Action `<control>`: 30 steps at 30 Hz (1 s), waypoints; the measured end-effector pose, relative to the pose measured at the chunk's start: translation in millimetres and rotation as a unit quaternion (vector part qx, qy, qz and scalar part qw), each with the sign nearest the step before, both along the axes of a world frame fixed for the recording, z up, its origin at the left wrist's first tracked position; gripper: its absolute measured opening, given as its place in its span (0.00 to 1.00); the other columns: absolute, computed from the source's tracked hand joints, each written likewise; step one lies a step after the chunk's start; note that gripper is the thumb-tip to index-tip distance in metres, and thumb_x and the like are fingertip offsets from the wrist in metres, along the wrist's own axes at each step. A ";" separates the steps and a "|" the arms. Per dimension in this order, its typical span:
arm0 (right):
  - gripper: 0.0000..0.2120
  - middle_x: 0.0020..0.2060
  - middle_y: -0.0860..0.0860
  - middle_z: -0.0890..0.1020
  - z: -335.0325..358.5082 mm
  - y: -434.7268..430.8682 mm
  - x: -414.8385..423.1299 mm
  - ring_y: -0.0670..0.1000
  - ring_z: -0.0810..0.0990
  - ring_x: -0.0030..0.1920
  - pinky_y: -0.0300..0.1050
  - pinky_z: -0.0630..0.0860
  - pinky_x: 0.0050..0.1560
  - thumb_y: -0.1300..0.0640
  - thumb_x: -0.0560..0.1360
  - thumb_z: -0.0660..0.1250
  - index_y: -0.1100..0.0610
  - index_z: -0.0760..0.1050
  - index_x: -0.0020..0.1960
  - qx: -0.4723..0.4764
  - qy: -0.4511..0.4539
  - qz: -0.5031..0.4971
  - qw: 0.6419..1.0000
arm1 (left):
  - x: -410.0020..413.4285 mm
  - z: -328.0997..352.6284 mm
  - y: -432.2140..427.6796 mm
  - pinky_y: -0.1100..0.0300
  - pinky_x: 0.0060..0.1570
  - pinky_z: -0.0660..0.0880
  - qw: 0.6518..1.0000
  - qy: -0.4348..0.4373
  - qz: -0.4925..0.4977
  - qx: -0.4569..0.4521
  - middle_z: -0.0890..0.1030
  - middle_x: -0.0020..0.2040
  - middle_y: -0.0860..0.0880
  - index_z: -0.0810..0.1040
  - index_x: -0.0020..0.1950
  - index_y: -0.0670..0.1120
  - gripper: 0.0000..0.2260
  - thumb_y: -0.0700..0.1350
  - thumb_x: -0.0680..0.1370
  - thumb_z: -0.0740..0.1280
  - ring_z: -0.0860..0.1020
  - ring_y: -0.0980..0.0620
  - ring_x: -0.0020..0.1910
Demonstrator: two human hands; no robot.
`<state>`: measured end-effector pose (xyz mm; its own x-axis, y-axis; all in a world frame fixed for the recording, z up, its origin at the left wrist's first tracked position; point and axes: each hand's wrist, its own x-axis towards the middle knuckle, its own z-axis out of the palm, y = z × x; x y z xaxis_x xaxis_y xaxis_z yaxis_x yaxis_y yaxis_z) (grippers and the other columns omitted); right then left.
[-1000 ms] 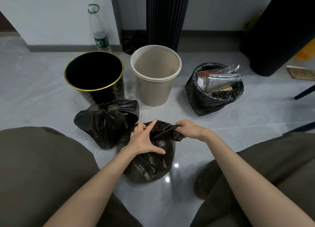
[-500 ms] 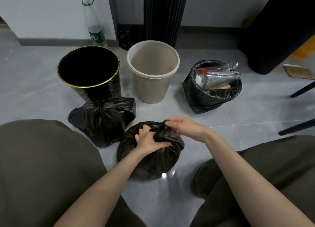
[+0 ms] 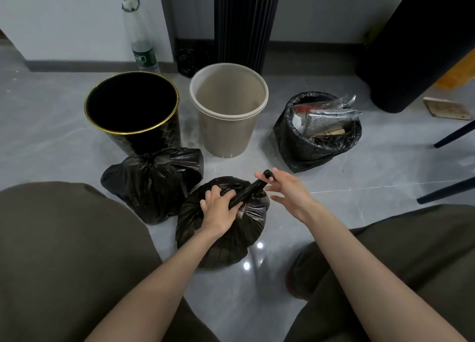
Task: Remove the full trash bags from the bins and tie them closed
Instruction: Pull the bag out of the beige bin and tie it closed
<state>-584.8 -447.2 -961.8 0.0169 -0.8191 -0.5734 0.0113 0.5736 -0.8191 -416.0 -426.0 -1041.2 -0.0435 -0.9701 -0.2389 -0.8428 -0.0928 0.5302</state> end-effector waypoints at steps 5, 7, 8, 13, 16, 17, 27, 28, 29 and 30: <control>0.19 0.51 0.49 0.81 -9.1 6.7 -3.9 0.43 0.78 0.46 0.37 0.74 0.45 0.45 0.72 0.71 0.54 0.71 0.56 -0.049 0.116 0.030 0.992 | -0.5 -0.3 3.6 0.57 0.55 0.59 1.000 -0.010 -0.003 0.019 0.66 0.55 0.48 0.72 0.63 0.52 0.14 0.53 0.80 0.58 0.64 0.47 0.58; 0.22 0.50 0.45 0.80 -15.6 12.8 -5.1 0.37 0.78 0.47 0.35 0.76 0.48 0.50 0.68 0.75 0.53 0.73 0.58 -0.041 0.146 0.130 0.980 | -1.5 0.5 2.7 0.55 0.58 0.60 0.999 -0.004 -0.003 0.034 0.67 0.59 0.47 0.71 0.66 0.53 0.16 0.55 0.80 0.57 0.64 0.46 0.60; 0.19 0.48 0.42 0.80 -18.4 15.7 -2.8 0.33 0.78 0.45 0.33 0.76 0.48 0.52 0.69 0.75 0.52 0.75 0.56 -0.047 0.149 0.168 0.973 | -1.7 0.7 2.9 0.55 0.58 0.60 0.999 -0.002 -0.006 0.037 0.67 0.60 0.46 0.70 0.66 0.53 0.16 0.56 0.80 0.57 0.64 0.46 0.61; 0.12 0.43 0.47 0.82 -27.8 9.9 16.4 0.44 0.80 0.45 0.28 0.74 0.41 0.51 0.75 0.69 0.58 0.79 0.53 -0.104 0.157 0.093 0.978 | -2.2 2.7 4.7 0.55 0.60 0.59 0.999 0.010 -0.026 0.045 0.67 0.61 0.47 0.72 0.64 0.53 0.16 0.57 0.79 0.58 0.64 0.46 0.62; 0.14 0.37 0.52 0.83 -26.2 0.8 20.6 0.50 0.81 0.40 0.43 0.77 0.45 0.51 0.78 0.65 0.63 0.80 0.45 -0.120 0.204 0.093 0.967 | -4.7 6.9 1.6 0.54 0.60 0.59 0.997 0.056 0.014 0.041 0.66 0.59 0.49 0.70 0.63 0.53 0.22 0.60 0.73 0.67 0.64 0.47 0.63; 0.14 0.35 0.51 0.83 -24.3 -1.3 20.7 0.48 0.80 0.37 0.43 0.76 0.44 0.51 0.78 0.64 0.61 0.80 0.44 -0.121 0.211 0.103 0.964 | -5.0 11.0 0.1 0.54 0.60 0.58 0.994 0.093 0.038 0.042 0.66 0.58 0.51 0.69 0.61 0.55 0.25 0.61 0.69 0.71 0.64 0.48 0.62; 0.16 0.31 0.45 0.81 14.3 -11.0 21.7 0.45 0.78 0.35 0.34 0.70 0.38 0.51 0.78 0.63 0.54 0.77 0.33 -0.198 0.306 0.298 0.882 | -19.3 28.2 -5.9 0.57 0.65 0.57 0.974 0.159 0.036 0.159 0.60 0.64 0.54 0.67 0.65 0.55 0.38 0.64 0.60 0.76 0.57 0.50 0.68; 0.17 0.28 0.44 0.79 16.7 -11.5 23.9 0.42 0.76 0.32 0.34 0.70 0.36 0.52 0.78 0.63 0.52 0.75 0.31 -0.199 0.305 0.314 0.877 | -21.1 28.3 -5.3 0.57 0.65 0.57 0.972 0.160 0.045 0.167 0.60 0.63 0.55 0.65 0.66 0.52 0.42 0.66 0.58 0.76 0.57 0.50 0.69; 0.18 0.24 0.42 0.77 18.7 -11.7 26.2 0.40 0.74 0.29 0.32 0.67 0.34 0.53 0.79 0.63 0.50 0.73 0.30 -0.197 0.300 0.328 0.874 | -21.9 27.8 -5.5 0.57 0.64 0.58 0.968 0.164 0.063 0.177 0.60 0.65 0.54 0.63 0.69 0.50 0.49 0.69 0.54 0.75 0.57 0.50 0.69; 0.19 0.22 0.42 0.75 19.3 -12.2 28.2 0.38 0.73 0.27 0.31 0.66 0.33 0.53 0.79 0.63 0.50 0.72 0.29 -0.192 0.296 0.339 0.872 | -22.2 27.5 -6.1 0.57 0.65 0.59 0.962 0.173 0.085 0.191 0.60 0.67 0.51 0.60 0.72 0.49 0.54 0.70 0.52 0.75 0.57 0.48 0.70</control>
